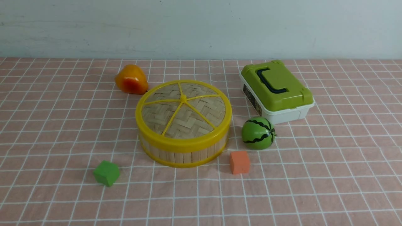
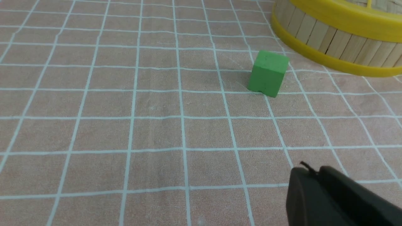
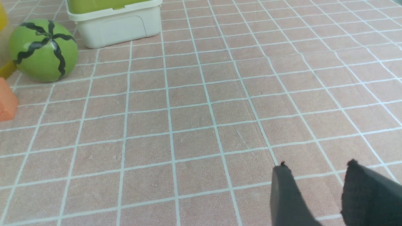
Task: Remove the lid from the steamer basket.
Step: Use the left arm to lift the lid of the steamer
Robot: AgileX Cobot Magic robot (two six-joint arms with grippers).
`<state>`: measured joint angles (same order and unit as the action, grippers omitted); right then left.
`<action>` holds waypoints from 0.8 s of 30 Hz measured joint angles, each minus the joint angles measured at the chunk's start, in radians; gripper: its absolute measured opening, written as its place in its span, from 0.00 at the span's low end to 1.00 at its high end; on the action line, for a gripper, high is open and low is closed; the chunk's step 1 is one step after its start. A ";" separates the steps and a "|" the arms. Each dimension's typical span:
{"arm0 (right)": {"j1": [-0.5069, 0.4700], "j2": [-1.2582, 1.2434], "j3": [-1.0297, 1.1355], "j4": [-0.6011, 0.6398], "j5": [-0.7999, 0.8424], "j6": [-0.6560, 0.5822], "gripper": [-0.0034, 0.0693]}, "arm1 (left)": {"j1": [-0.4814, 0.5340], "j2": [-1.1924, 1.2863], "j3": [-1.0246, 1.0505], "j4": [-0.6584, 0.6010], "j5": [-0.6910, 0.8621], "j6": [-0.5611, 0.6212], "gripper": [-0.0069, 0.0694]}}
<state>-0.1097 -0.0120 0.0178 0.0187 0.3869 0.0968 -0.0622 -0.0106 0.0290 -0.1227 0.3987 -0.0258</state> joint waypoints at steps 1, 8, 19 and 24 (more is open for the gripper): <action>0.000 0.000 0.000 0.000 0.000 0.000 0.38 | 0.000 0.000 0.000 0.000 0.000 0.000 0.15; 0.000 0.000 0.000 0.000 0.000 0.000 0.38 | 0.000 0.000 0.000 -0.002 0.000 0.000 0.16; 0.000 0.000 0.000 0.000 0.000 0.000 0.38 | 0.000 0.000 0.000 -0.007 0.000 0.000 0.17; 0.000 0.000 0.000 0.000 0.000 0.000 0.38 | 0.000 0.000 0.001 -0.011 -0.117 0.000 0.17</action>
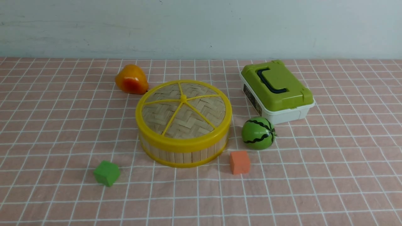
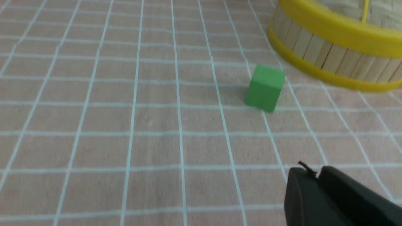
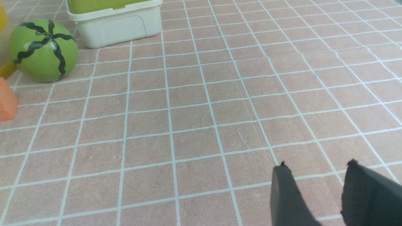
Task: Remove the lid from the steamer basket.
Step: Use the left arm to lift the lid of the steamer
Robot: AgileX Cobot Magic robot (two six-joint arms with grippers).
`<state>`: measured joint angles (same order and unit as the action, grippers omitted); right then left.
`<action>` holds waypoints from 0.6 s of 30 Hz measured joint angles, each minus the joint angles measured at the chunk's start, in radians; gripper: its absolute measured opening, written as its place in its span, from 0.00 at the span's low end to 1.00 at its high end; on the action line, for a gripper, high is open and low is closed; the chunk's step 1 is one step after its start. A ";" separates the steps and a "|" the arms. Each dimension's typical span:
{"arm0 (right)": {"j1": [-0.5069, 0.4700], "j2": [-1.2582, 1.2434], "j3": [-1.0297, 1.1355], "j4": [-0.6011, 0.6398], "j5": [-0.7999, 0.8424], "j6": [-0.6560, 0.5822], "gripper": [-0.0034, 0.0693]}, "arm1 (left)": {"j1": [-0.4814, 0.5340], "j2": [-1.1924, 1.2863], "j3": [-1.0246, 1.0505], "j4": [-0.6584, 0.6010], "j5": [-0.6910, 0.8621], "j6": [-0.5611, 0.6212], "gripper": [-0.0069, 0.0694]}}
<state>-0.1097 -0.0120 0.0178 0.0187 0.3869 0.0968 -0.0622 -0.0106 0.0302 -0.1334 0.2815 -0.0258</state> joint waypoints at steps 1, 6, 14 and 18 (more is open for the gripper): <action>0.000 0.000 0.000 0.000 0.000 0.000 0.38 | 0.000 0.000 0.001 -0.002 -0.056 0.000 0.17; 0.000 0.000 0.000 0.000 0.000 0.000 0.38 | 0.000 0.000 0.001 -0.006 -0.348 0.000 0.17; 0.000 0.000 0.000 0.000 0.000 0.000 0.38 | 0.000 0.000 0.001 -0.025 -0.732 -0.173 0.19; 0.000 0.000 0.000 0.000 0.000 0.000 0.38 | 0.000 0.000 -0.008 -0.031 -0.810 -0.381 0.18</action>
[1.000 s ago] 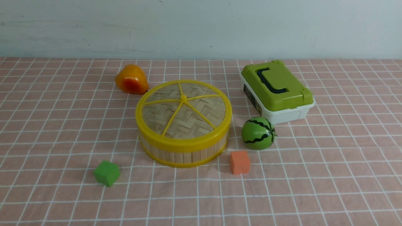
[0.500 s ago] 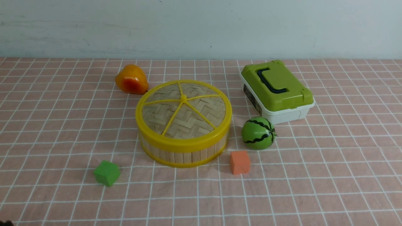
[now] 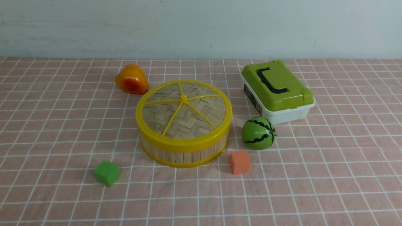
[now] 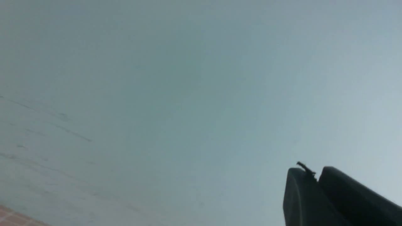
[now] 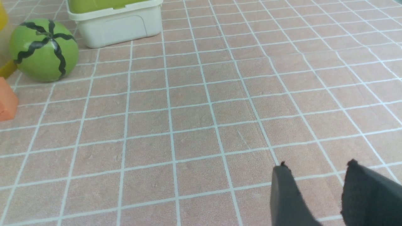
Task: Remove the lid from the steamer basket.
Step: Use the left arm to lift the lid of the steamer
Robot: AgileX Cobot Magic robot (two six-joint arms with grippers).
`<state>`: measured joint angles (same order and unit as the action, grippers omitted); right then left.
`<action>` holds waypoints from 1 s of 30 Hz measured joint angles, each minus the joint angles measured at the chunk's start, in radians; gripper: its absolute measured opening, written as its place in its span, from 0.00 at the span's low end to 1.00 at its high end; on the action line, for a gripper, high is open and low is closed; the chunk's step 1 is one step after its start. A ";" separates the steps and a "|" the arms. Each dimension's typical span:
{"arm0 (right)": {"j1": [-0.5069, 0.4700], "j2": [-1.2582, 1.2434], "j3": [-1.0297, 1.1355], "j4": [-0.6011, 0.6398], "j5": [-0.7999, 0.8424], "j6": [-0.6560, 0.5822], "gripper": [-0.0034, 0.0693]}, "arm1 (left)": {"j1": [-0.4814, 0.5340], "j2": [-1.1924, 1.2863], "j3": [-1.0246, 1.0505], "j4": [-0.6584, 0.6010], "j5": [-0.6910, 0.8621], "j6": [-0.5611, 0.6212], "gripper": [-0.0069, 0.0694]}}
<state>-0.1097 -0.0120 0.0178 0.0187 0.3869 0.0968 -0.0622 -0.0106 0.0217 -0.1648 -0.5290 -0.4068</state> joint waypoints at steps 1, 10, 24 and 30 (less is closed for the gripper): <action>0.000 0.000 0.000 0.000 0.000 0.000 0.38 | 0.000 0.000 -0.021 -0.001 0.021 -0.014 0.17; 0.000 0.000 0.000 0.000 0.000 0.000 0.38 | 0.000 0.313 -0.517 0.020 0.620 0.154 0.07; 0.000 0.000 0.000 0.000 0.000 0.000 0.38 | 0.000 1.108 -1.056 -0.347 1.187 0.488 0.07; 0.000 0.000 0.000 0.000 0.000 0.000 0.38 | -0.013 1.366 -1.285 -0.465 1.450 0.647 0.07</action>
<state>-0.1097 -0.0120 0.0178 0.0187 0.3869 0.0968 -0.0756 1.3553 -1.2630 -0.6296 0.9207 0.2403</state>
